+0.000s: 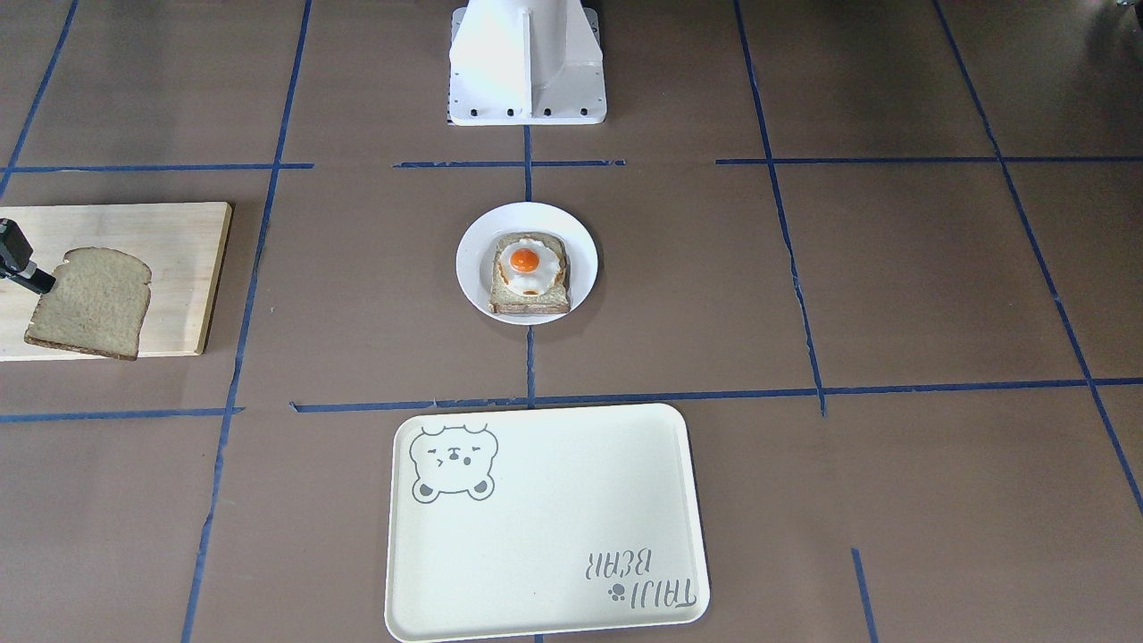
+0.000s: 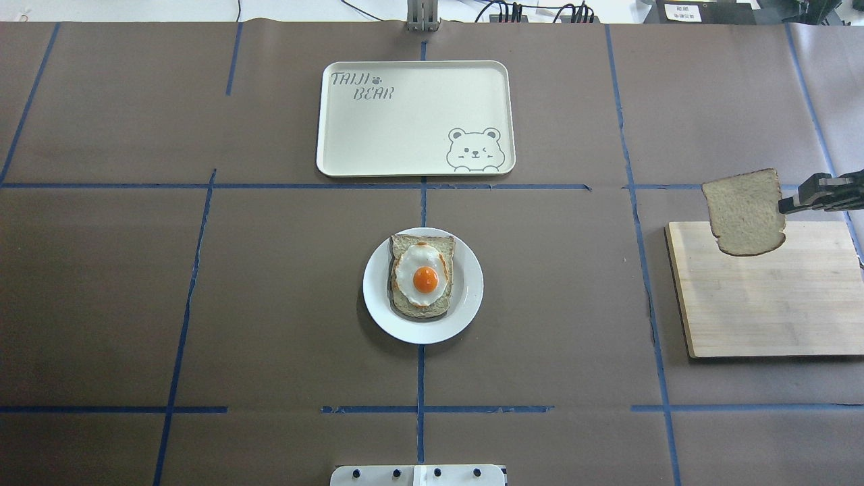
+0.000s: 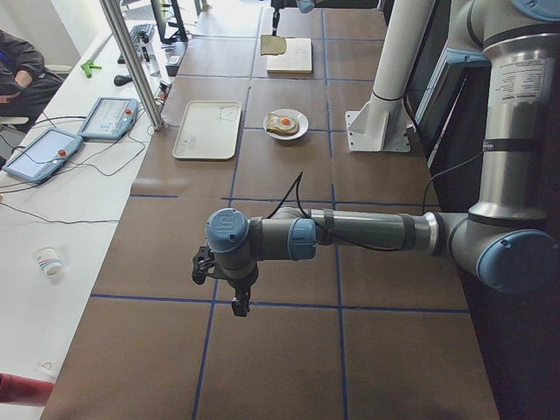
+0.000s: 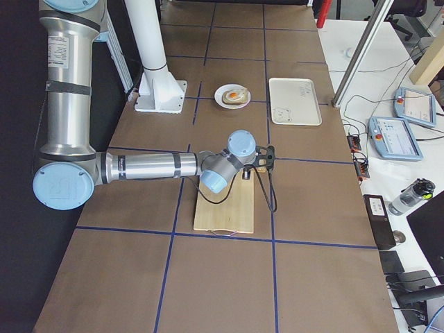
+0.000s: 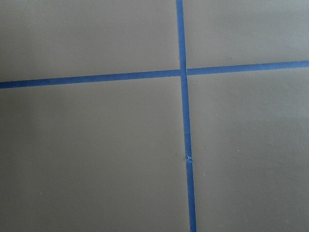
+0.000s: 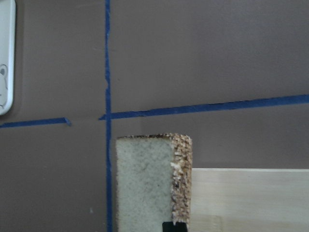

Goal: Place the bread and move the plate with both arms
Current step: 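Lift the bread slice with the right gripper and carry it over the plate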

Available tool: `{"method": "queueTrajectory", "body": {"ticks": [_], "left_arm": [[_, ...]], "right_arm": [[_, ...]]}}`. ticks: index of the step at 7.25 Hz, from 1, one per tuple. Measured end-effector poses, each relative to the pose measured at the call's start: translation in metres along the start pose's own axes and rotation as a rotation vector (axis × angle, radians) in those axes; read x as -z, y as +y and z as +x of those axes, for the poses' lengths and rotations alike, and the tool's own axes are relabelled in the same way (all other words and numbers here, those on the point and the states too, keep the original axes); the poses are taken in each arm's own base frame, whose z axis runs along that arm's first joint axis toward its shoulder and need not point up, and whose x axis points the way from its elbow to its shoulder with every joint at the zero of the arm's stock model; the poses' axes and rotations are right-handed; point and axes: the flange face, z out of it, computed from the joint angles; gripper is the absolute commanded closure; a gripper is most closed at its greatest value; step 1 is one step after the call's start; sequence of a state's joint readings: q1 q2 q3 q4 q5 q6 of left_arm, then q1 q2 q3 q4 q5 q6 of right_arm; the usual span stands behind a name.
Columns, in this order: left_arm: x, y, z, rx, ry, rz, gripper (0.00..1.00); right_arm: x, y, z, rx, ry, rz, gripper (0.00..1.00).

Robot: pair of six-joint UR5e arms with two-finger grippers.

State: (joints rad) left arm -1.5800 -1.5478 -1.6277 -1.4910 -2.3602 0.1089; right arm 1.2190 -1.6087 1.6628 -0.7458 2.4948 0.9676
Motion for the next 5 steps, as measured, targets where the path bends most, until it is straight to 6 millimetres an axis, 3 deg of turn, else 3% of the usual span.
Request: {"method": "queueTrajectory", "body": {"ticks": [2, 3, 4, 5], "left_arm": [[-0.002, 0.000, -0.002, 0.003, 0.001, -0.003, 0.00], [-0.003, 0.001, -0.003, 0.007, 0.001, -0.006, 0.00], [-0.004, 0.001, -0.004, 0.009, 0.001, -0.009, 0.00], [-0.005, 0.001, -0.005, 0.010, 0.001, -0.010, 0.00]], "right_arm": [[0.008, -0.039, -0.081, -0.075, -0.093, 0.017, 1.00], [0.006, -0.051, -0.132, -0.100, -0.140, 0.014, 1.00], [-0.003, -0.054, -0.189, -0.120, -0.184, 0.004, 1.00], [-0.025, -0.039, -0.251, -0.149, -0.223, 0.013, 1.00]]}}
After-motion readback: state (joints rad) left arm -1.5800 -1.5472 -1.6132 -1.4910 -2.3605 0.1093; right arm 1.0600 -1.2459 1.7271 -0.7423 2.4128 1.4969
